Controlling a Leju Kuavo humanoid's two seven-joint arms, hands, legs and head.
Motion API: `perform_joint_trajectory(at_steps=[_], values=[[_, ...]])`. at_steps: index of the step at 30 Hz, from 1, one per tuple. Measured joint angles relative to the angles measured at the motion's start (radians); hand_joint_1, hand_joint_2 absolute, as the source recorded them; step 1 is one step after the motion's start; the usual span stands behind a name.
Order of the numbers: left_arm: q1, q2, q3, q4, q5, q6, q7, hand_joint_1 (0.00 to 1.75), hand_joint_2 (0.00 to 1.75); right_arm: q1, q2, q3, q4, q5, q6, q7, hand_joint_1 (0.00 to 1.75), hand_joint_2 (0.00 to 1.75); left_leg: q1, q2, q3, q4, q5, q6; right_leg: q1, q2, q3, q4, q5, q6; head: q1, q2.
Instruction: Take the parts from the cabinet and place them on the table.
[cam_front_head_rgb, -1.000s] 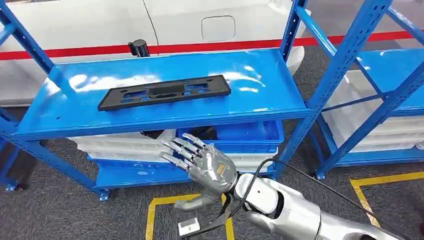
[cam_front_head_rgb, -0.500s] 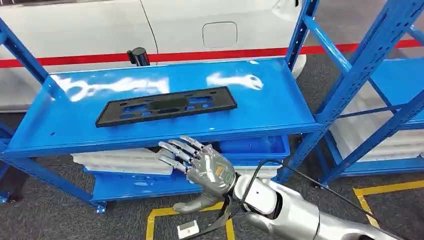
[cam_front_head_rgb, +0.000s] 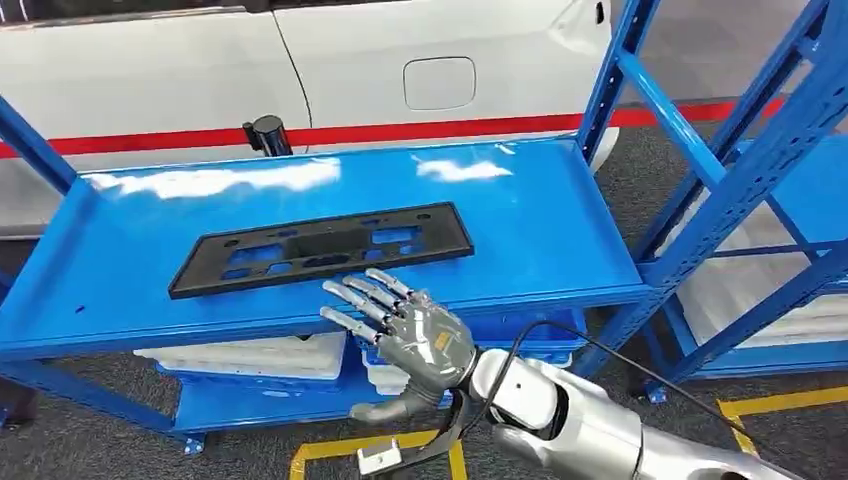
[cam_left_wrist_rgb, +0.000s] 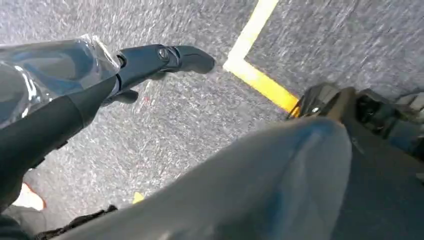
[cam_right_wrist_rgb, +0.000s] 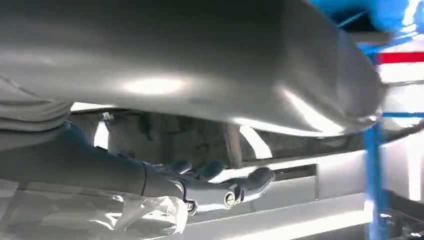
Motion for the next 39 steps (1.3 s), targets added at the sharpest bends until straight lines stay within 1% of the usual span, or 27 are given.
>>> perform_joint_trajectory(at_steps=[1, 3, 4, 5, 6, 7, 9, 10, 11, 12, 15, 16, 19, 20, 21, 22, 24, 25, 27, 28, 30, 31, 34, 35, 36, 37, 39], values=[[-0.004, 0.0, 0.0, 0.0, 0.0, 0.001, 0.0, 0.0, 0.0, -0.002, 0.0, 0.0, 0.0, 0.0, 0.0, 0.0, 0.0, 0.0, 0.0, 0.001, -0.031, 0.058, -0.01, -0.005, 0.0, 0.0, 0.008, 0.0, -0.007, -0.007, -0.003, 0.0], [-0.004, 0.0, 0.0, 0.0, 0.0, 0.0, 0.0, 0.0, 0.0, -0.002, 0.001, 0.001, 0.0, 0.0, 0.0, 0.0, 0.0, 0.0, 0.003, 0.001, -0.139, 0.218, -0.066, -0.015, 0.0, 0.0, 0.019, 0.0, -0.019, -0.011, -0.002, 0.0], [-0.003, 0.0, 0.0, 0.0, -0.001, 0.0, 0.001, 0.0, 0.0, -0.001, 0.001, 0.001, 0.0, 0.0, 0.0, 0.0, 0.0, 0.0, 0.004, 0.002, -0.186, 0.272, -0.097, -0.02, 0.0, 0.002, 0.026, 0.0, -0.027, -0.011, -0.002, 0.0], [-0.001, 0.0, -0.002, 0.0, -0.004, 0.002, 0.004, 0.0, 0.0, 0.0, 0.001, 0.002, 0.0, 0.0, 0.0, 0.0, 0.0, 0.0, 0.005, 0.002, -0.216, 0.288, -0.106, -0.023, 0.0, 0.004, 0.036, 0.001, -0.035, -0.011, -0.002, 0.0], [0.0, 0.0, -0.003, 0.0, -0.003, 0.004, 0.007, 0.0, 0.0, 0.0, 0.002, 0.002, 0.0, 0.0, 0.0, 0.0, 0.0, 0.0, 0.006, 0.003, -0.223, 0.262, -0.089, -0.024, 0.0, 0.006, 0.047, 0.001, -0.044, -0.01, -0.002, 0.0], [-0.001, 0.0, -0.003, 0.0, -0.003, 0.005, 0.008, 0.0, 0.0, 0.0, 0.002, 0.002, 0.0, 0.0, 0.0, 0.0, 0.0, 0.0, 0.006, 0.003, -0.214, 0.203, -0.046, -0.023, -0.001, 0.007, 0.06, 0.001, -0.054, -0.008, -0.002, 0.0], [-0.001, 0.001, -0.006, 0.0, -0.003, 0.006, 0.008, 0.0, 0.0, 0.0, 0.003, 0.002, 0.0, 0.0, 0.0, 0.0, 0.0, 0.0, 0.006, 0.005, -0.173, 0.023, 0.104, -0.013, -0.001, 0.007, 0.089, 0.0, -0.075, -0.001, -0.002, 0.0], [0.0, 0.001, -0.007, 0.0, -0.003, 0.008, 0.008, 0.0, 0.0, 0.001, 0.003, 0.002, 0.002, 0.0, 0.0, 0.0, 0.0, 0.0, 0.0, 0.006, -0.171, -0.013, 0.145, -0.007, 0.002, 0.007, 0.099, 0.002, -0.085, 0.006, -0.002, 0.0], [-0.002, 0.002, -0.008, 0.0, -0.004, 0.009, 0.008, 0.0, 0.0, 0.0, 0.003, 0.003, 0.002, 0.0, 0.0, 0.0, 0.0, 0.0, -0.005, 0.008, -0.167, -0.014, 0.119, 0.001, 0.003, 0.008, 0.095, 0.0, -0.088, 0.012, -0.003, 0.0], [-0.001, 0.001, -0.008, 0.0, -0.005, 0.009, 0.007, 0.0, 0.0, 0.0, 0.003, 0.003, 0.002, 0.0, 0.001, -0.001, 0.0, 0.0, -0.005, 0.006, -0.164, -0.012, 0.14, 0.006, 0.003, 0.008, 0.095, 0.0, -0.093, 0.018, -0.003, 0.0], [-0.002, 0.0, -0.009, 0.0, -0.006, 0.01, 0.006, 0.0, 0.0, -0.002, 0.003, 0.002, 0.002, 0.0, 0.0, -0.002, 0.0, 0.0, 0.0, 0.005, -0.152, -0.024, 0.138, 0.02, -0.002, 0.006, 0.101, -0.001, -0.111, 0.033, -0.003, 0.0], [-0.004, 0.001, -0.009, 0.001, -0.006, 0.011, 0.006, 0.0, 0.0, -0.004, 0.003, 0.002, 0.002, 0.0, 0.0, -0.002, 0.0, 0.0, 0.001, 0.005, -0.146, -0.027, 0.134, 0.026, -0.001, 0.005, 0.086, 0.039, -0.129, 0.038, -0.001, 0.0], [-0.007, 0.0, -0.01, 0.001, -0.007, 0.011, 0.005, 0.0, 0.0, -0.001, 0.003, 0.002, 0.002, 0.0, 0.0, -0.002, 0.0, 0.0, 0.0, 0.006, -0.14, -0.027, 0.125, 0.036, -0.003, 0.005, -0.054, 0.278, -0.218, 0.046, 0.0, 0.0], [-0.006, 0.0, -0.01, 0.001, -0.008, 0.01, 0.005, 0.0, 0.0, -0.001, 0.003, 0.002, 0.003, -0.001, 0.001, -0.002, 0.0, 0.0, 0.0, 0.006, -0.138, -0.027, 0.122, 0.037, -0.004, 0.005, -0.088, 0.32, -0.218, 0.048, 0.0, 0.0], [-0.006, 0.0, -0.011, 0.001, -0.008, 0.009, 0.005, 0.0, 0.0, -0.001, 0.003, 0.003, 0.004, -0.001, 0.001, -0.002, 0.0, 0.0, 0.001, 0.005, -0.134, -0.027, 0.119, 0.035, -0.005, 0.005, -0.096, 0.307, -0.188, 0.049, 0.0, 0.0], [-0.005, 0.0, -0.012, 0.001, -0.01, 0.009, 0.005, 0.0, 0.0, -0.001, 0.003, 0.003, 0.005, -0.002, 0.002, -0.002, 0.0, 0.0, 0.001, 0.003, -0.13, -0.027, 0.116, 0.033, -0.006, 0.005, -0.08, 0.254, -0.145, 0.048, 0.0, 0.0], [-0.006, 0.0, -0.014, 0.001, -0.013, 0.008, 0.005, 0.0, 0.0, -0.005, 0.004, 0.003, 0.005, -0.003, 0.003, -0.003, 0.0, 0.0, 0.003, -0.001, -0.116, -0.027, 0.108, 0.024, -0.008, 0.004, -0.002, 0.065, -0.037, 0.047, 0.0, 0.0], [-0.007, 0.0, -0.014, 0.001, -0.014, 0.008, 0.005, 0.0, 0.0, -0.006, 0.004, 0.003, 0.006, -0.005, 0.005, -0.007, 0.0, 0.0, -0.001, -0.002, -0.115, -0.026, 0.104, 0.017, -0.008, 0.005, 0.022, 0.015, -0.034, 0.047, 0.0, 0.0], [-0.011, 0.0, -0.015, 0.001, -0.016, 0.006, 0.005, 0.0, 0.0, -0.009, 0.008, 0.003, 0.007, -0.01, 0.008, -0.011, 0.0, 0.0, -0.004, -0.003, -0.115, -0.026, 0.102, 0.008, -0.003, 0.008, 0.022, 0.008, -0.035, 0.03, -0.002, 0.0], [-0.011, 0.0, -0.016, 0.001, -0.017, 0.006, 0.005, 0.0, 0.0, -0.009, 0.008, 0.003, 0.008, -0.013, 0.012, -0.014, 0.0, 1.75, -0.003, -0.002, -0.113, -0.03, 0.102, 0.002, 0.001, 0.008, 0.022, 0.008, -0.035, 0.024, -0.002, 0.0], [-0.011, 0.0, -0.016, 0.001, -0.018, 0.002, 0.006, 0.0, 0.0, -0.015, 0.011, 0.005, 0.012, -0.023, 0.02, -0.017, 0.0, 1.75, 0.002, -0.002, -0.117, -0.024, 0.095, -0.009, -0.004, 0.006, 0.024, 0.003, -0.029, 0.009, -0.002, 0.0], [-0.011, 0.0, -0.016, 0.001, -0.019, 0.0, 0.006, 0.0, 0.0, -0.019, 0.013, 0.005, 0.013, -0.024, 0.023, -0.02, 0.0, 1.75, 0.003, 0.002, -0.128, 0.006, 0.074, -0.014, -0.004, 0.006, 0.025, 0.003, -0.03, 0.006, -0.003, 0.0], [-0.015, 0.0, -0.017, 0.001, -0.022, -0.005, 0.008, 0.0, 0.0, -0.031, 0.025, 0.013, 0.035, -0.035, 0.045, -0.025, 0.0, 1.75, 0.005, 0.004, -0.243, 0.251, -0.037, -0.027, -0.002, 0.004, 0.025, 0.003, -0.031, -0.004, -0.003, 0.0], [-0.015, 0.0, -0.018, 0.001, -0.023, -0.006, 0.01, 0.0, 0.0, -0.033, 0.028, 0.016, 0.045, -0.037, 0.054, -0.027, 0.0, 1.75, 0.005, 0.005, -0.273, 0.307, -0.049, -0.027, -0.001, 0.003, 0.025, 0.003, -0.032, -0.006, -0.003, 0.0], [-0.014, -0.001, -0.018, 0.001, -0.024, -0.006, 0.011, 0.0, 0.0, -0.036, 0.032, 0.021, 0.055, -0.04, 0.061, -0.027, 0.0, 1.75, 0.006, 0.005, -0.277, 0.308, -0.038, -0.027, -0.001, 0.004, 0.026, 0.003, -0.033, -0.006, -0.003, 0.0], [-0.015, -0.001, -0.018, 0.001, -0.025, -0.008, 0.011, 0.0, 0.0, -0.042, 0.035, 0.026, 0.065, -0.044, 0.067, -0.029, 0.0, 1.75, 0.006, 0.006, -0.259, 0.265, -0.009, -0.025, -0.001, 0.004, 0.027, 0.003, -0.033, -0.006, -0.003, 0.0], [-0.018, -0.001, -0.018, 0.001, -0.028, -0.01, 0.011, 0.0, 0.0, -0.057, 0.045, 0.033, 0.082, -0.045, 0.076, -0.03, 0.0, 1.75, 0.004, 0.006, -0.169, 0.076, 0.08, -0.016, 0.0, 0.007, 0.032, 0.003, -0.035, -0.004, -0.003, 0.0]])
